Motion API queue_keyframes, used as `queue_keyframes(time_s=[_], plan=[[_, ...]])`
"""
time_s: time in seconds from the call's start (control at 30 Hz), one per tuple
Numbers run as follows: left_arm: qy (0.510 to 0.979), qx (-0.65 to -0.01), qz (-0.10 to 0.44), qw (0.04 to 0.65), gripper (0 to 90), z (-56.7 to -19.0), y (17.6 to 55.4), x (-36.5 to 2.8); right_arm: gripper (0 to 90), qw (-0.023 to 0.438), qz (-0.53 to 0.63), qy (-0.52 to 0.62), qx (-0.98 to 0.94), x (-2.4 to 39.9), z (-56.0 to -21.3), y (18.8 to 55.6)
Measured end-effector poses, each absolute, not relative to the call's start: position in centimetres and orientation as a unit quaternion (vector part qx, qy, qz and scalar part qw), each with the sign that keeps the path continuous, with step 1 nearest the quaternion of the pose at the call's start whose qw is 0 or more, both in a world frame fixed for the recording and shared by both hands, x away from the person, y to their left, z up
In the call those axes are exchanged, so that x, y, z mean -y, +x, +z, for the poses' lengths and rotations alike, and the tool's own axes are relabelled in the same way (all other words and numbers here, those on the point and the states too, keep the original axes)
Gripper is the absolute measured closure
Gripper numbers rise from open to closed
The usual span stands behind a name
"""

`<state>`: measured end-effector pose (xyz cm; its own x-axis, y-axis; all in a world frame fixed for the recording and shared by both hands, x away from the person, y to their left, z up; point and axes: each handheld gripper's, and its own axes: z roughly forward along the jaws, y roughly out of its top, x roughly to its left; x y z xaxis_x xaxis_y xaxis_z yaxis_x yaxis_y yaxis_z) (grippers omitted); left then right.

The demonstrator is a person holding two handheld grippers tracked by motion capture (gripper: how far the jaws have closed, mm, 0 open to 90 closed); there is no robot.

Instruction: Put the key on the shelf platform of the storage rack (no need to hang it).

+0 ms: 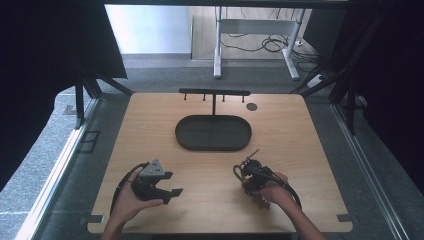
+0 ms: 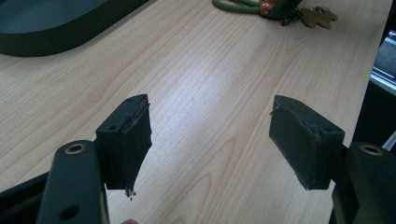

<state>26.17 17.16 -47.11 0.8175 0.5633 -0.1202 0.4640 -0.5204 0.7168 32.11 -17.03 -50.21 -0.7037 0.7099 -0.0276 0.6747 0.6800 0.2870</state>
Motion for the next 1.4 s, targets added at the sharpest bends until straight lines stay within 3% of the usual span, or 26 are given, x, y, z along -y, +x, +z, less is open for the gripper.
queue_keyframes(time_s=[0.4,1.4], plan=[[0.870,-0.296,0.063,0.389,30.0,-47.2,26.3,-17.2,66.4,0.056,0.129,0.376,-0.916,17.4,-50.1,32.6],[0.869,-0.299,0.064,0.389,30.0,-47.2,26.2,-17.0,66.8,0.070,0.178,0.357,-0.914,19.2,-44.8,32.0]])
